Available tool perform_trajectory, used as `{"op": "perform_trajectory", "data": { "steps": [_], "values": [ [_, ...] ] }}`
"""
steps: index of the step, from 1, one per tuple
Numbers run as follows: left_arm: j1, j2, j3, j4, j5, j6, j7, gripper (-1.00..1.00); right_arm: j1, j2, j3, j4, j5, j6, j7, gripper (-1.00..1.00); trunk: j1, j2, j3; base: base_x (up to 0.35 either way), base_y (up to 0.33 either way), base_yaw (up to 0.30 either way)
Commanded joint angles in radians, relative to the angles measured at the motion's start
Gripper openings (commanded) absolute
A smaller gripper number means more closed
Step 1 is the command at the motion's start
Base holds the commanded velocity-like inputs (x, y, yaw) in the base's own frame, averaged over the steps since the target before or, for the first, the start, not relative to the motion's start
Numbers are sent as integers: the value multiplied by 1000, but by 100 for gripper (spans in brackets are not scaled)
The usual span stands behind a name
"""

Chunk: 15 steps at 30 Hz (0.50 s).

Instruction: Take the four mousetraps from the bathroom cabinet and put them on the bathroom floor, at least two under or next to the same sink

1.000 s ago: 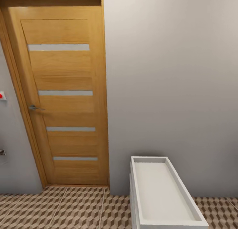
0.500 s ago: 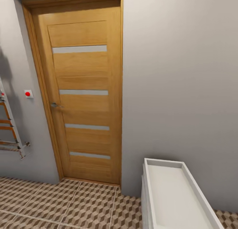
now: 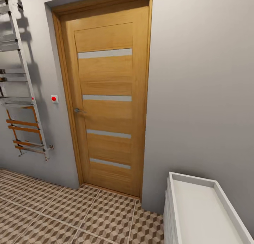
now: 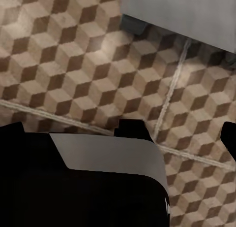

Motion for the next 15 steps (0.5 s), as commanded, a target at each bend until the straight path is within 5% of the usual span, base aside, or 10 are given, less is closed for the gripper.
{"op": "perform_trajectory", "data": {
  "steps": [1,15],
  "values": [
    [-1,0,-8,2,10,-4,-1,100,-1,0,-8,2,11,0,-4,100,0,-1,-1,0,0,281],
    [-1,-1,-8,2,9,-4,-1,100,-1,0,-8,2,11,0,-4,100,0,-1,-1,0,0,281]
  ]
}}
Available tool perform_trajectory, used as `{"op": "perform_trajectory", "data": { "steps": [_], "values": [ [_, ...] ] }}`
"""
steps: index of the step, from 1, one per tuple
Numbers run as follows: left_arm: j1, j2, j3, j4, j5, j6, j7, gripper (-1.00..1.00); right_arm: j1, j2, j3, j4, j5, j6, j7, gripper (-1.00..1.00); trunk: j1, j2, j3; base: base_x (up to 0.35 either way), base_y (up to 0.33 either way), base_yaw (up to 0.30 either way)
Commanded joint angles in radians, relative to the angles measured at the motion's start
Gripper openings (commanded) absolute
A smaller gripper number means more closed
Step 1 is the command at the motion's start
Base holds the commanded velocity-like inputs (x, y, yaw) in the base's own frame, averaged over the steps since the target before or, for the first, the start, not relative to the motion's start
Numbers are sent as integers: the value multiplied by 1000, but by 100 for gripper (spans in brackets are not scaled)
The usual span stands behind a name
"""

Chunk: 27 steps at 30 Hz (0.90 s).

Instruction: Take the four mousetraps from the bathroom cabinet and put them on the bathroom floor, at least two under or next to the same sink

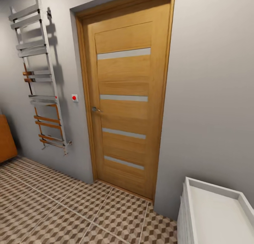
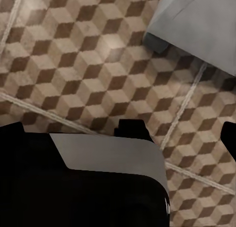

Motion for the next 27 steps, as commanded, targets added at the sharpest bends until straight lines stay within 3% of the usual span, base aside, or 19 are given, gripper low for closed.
{"op": "perform_trajectory", "data": {
  "steps": [1,27],
  "values": [
    [-1,0,-8,2,10,-4,0,100,-1,0,-8,2,11,0,-4,100,0,-1,-1,0,0,281],
    [-1,-1,-8,2,10,-4,1,100,-1,0,-8,2,11,0,-4,100,0,-1,-1,0,0,281]
  ]
}}
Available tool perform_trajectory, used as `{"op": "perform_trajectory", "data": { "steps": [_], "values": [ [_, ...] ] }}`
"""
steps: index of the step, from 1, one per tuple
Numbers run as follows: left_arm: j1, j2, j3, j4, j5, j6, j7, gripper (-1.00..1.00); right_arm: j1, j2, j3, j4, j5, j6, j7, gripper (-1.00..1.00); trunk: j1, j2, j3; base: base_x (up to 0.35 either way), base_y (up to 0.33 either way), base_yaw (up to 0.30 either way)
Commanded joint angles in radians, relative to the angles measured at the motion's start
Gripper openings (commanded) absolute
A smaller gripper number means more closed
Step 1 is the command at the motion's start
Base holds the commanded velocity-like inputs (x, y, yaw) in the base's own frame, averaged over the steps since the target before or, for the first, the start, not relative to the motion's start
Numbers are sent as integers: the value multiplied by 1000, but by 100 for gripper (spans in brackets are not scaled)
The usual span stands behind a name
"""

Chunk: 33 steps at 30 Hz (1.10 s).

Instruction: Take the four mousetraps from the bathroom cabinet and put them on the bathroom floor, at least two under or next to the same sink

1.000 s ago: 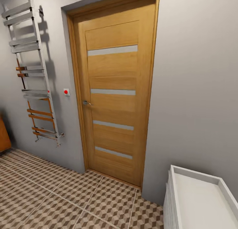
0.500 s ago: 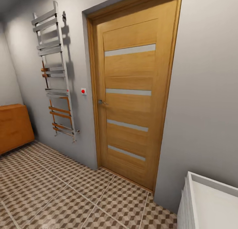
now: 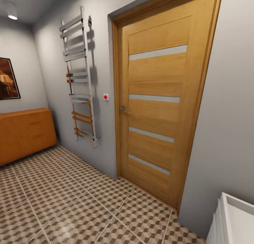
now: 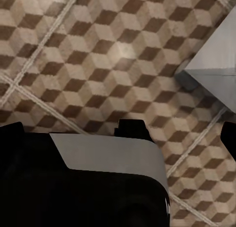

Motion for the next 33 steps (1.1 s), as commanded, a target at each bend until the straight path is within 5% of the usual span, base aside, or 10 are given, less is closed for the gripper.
{"op": "perform_trajectory", "data": {
  "steps": [1,33],
  "values": [
    [-1,0,-8,1,10,-4,0,100,-1,0,-8,2,11,0,-4,100,0,-1,-1,0,0,281],
    [-1,0,-9,1,10,-4,0,100,-1,1,-8,2,11,0,-4,100,0,-1,-1,0,0,281]
  ]
}}
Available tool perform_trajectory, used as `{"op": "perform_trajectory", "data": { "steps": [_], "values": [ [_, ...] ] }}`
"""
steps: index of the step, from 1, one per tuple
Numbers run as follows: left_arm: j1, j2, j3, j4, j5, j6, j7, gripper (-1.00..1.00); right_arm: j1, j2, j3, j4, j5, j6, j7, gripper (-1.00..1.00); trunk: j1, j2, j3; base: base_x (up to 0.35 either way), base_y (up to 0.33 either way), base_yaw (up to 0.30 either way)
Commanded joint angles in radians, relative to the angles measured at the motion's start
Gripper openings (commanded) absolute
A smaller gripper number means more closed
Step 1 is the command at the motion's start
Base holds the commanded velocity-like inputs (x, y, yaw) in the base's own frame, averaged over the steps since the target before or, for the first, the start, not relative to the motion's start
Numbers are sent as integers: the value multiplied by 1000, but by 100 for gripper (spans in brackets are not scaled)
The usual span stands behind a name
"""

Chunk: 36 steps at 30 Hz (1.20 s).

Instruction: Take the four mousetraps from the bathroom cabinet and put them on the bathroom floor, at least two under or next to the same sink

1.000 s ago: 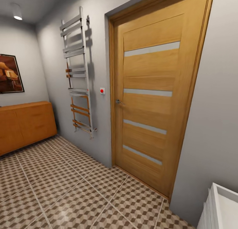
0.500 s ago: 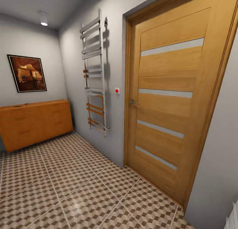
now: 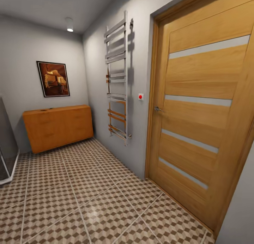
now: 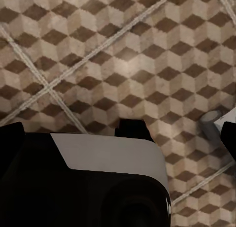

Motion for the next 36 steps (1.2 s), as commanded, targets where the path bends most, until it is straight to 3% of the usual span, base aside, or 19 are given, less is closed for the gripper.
{"op": "perform_trajectory", "data": {
  "steps": [1,36],
  "values": [
    [-1,0,-8,1,10,-4,0,100,-1,0,-8,2,11,0,-4,100,0,-1,-1,0,0,281],
    [-1,-2,-8,1,10,-4,0,100,-1,0,-8,2,11,0,-4,100,0,-1,-1,0,0,281]
  ]
}}
